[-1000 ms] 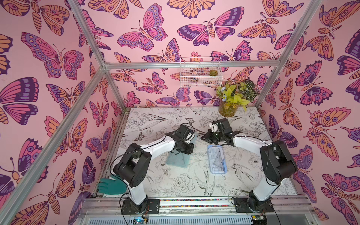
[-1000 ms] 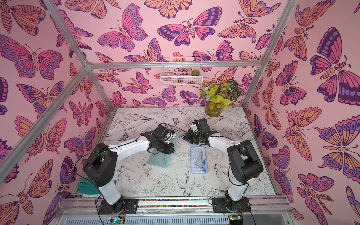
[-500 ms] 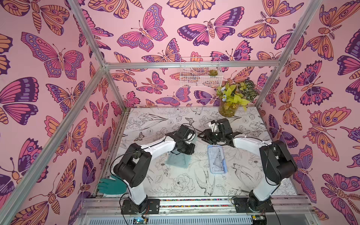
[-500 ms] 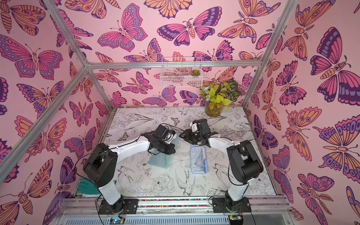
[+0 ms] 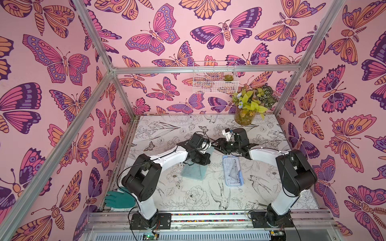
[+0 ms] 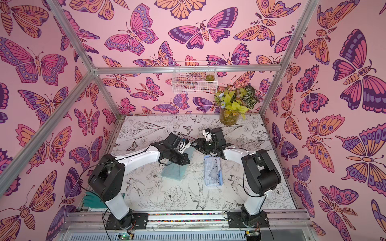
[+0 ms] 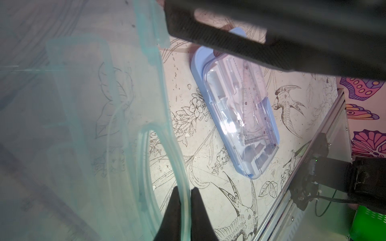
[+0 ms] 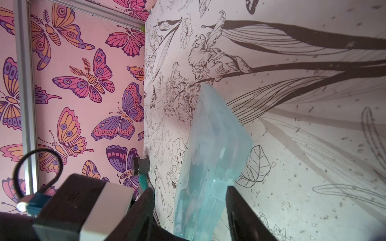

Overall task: Open the ruler set and take out the ruler
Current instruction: Open the ruler set box at the center of the board.

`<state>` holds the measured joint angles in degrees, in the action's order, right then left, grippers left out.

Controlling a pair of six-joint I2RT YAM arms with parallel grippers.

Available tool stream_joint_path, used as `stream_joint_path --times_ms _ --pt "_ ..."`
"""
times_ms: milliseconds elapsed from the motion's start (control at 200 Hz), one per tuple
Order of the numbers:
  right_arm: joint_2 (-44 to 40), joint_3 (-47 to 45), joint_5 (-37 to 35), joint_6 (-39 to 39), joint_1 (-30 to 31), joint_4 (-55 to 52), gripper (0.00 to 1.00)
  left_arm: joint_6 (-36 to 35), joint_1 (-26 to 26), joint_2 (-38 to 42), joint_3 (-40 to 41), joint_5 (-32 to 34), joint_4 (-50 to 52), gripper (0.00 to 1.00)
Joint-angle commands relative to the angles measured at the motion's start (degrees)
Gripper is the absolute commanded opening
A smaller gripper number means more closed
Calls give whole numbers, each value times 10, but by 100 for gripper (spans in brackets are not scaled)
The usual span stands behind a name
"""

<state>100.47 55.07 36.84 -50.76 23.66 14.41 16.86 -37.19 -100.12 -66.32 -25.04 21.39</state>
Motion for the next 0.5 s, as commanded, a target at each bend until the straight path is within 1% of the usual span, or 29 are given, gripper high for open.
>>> stream_joint_path --times_ms 0,140,310,396,496 --pt "12 -10 -15 -5 2 9 57 0 -1 27 10 -2 -24 0" --pt "14 -14 -23 -8 2 14 57 3 0 29 13 -8 -31 0" --pt "29 -14 -14 -33 2 57 55 6 -2 16 12 -21 -35 0" --pt "36 -11 -7 -50 2 75 51 8 -2 13 14 -19 -36 0" --pt "37 -11 -4 -55 3 74 42 8 -2 11 15 -16 -38 0"
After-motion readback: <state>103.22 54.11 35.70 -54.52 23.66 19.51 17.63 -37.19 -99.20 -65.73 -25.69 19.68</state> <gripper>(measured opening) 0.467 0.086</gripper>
